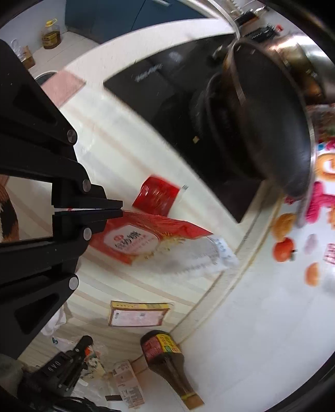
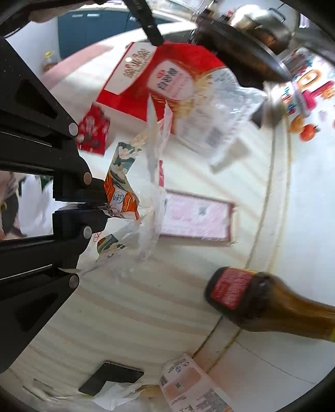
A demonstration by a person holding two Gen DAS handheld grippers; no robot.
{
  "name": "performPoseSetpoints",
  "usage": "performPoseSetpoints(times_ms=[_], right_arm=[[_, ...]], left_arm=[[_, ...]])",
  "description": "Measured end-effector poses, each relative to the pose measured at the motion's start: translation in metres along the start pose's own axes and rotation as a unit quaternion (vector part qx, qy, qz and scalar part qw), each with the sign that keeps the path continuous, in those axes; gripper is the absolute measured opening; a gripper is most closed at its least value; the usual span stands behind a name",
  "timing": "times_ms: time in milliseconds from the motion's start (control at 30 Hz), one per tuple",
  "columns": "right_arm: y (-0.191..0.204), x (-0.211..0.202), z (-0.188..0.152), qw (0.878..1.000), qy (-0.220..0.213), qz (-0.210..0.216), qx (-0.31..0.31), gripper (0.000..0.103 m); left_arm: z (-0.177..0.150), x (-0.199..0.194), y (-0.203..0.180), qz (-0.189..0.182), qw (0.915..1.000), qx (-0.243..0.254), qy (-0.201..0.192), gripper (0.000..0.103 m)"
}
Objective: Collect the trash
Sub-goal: 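Grasp the clear plastic bag with the right gripper while the left gripper grasps the red snack bag, then carry both bags to the white bin and release them inside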
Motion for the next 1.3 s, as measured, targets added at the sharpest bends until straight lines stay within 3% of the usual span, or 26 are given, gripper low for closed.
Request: performPoseSetpoints(times_ms=[133, 200, 400, 600, 833, 1000, 1067, 1100, 1133, 1267, 1300], right_arm=[[0.013, -0.025, 0.007, 0.999, -0.025, 0.026, 0.001, 0.003], [0.027, -0.029, 0.027, 0.999, -0.032, 0.037, 0.002, 0.003], [0.061, -0.072, 0.033, 0.996, -0.069, 0.054, -0.009, 0.002], [0.109, -0.113, 0.018, 0.992, -0.099, 0.082, -0.018, 0.002], [0.171, -0.116, -0.003, 0.987, -0.096, 0.115, -0.051, 0.002], [0.199, -0.098, -0.015, 0.987, -0.078, 0.123, -0.064, 0.002], [0.203, -0.088, -0.021, 0.988, -0.068, 0.119, -0.070, 0.002], [0.203, -0.082, -0.024, 0.989, -0.060, 0.118, -0.070, 0.002], [0.203, -0.076, -0.026, 0.989, -0.052, 0.118, -0.069, 0.002], [0.202, -0.041, -0.039, 0.991, -0.013, 0.110, -0.071, 0.002], [0.202, -0.032, -0.041, 0.992, -0.004, 0.107, -0.073, 0.002]], left_arm=[[0.006, -0.036, 0.020, 0.007, 0.9994, 0.001, -0.035, 0.000], [0.007, -0.054, 0.031, 0.009, 0.9988, -0.001, -0.049, 0.000], [0.004, -0.099, 0.060, 0.012, 0.9965, -0.010, -0.082, 0.000], [-0.006, -0.141, 0.102, 0.028, 0.9929, -0.027, -0.112, 0.000], [-0.018, -0.170, 0.156, 0.049, 0.9888, -0.054, -0.130, 0.000], [-0.032, -0.141, 0.190, -0.006, 0.9900, -0.098, -0.101, 0.006], [-0.051, -0.118, 0.211, -0.015, 0.9877, -0.135, -0.077, 0.021], [-0.064, -0.102, 0.224, -0.016, 0.9849, -0.160, -0.066, 0.041], [-0.072, -0.091, 0.231, -0.019, 0.9824, -0.176, -0.060, 0.045], [-0.113, -0.036, 0.262, -0.028, 0.9657, -0.258, -0.010, 0.045], [-0.124, -0.023, 0.269, -0.038, 0.9575, -0.286, -0.002, 0.045]])
Point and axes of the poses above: each gripper's, at about its wrist camera, not at the fingertips, and x roughly the way its jaws point, y to its left, z to its top, the point moved 9 cm from there along x, roughly the way its jaws point, and after that the axes turned 1 degree about z, right-handed, at the moved point
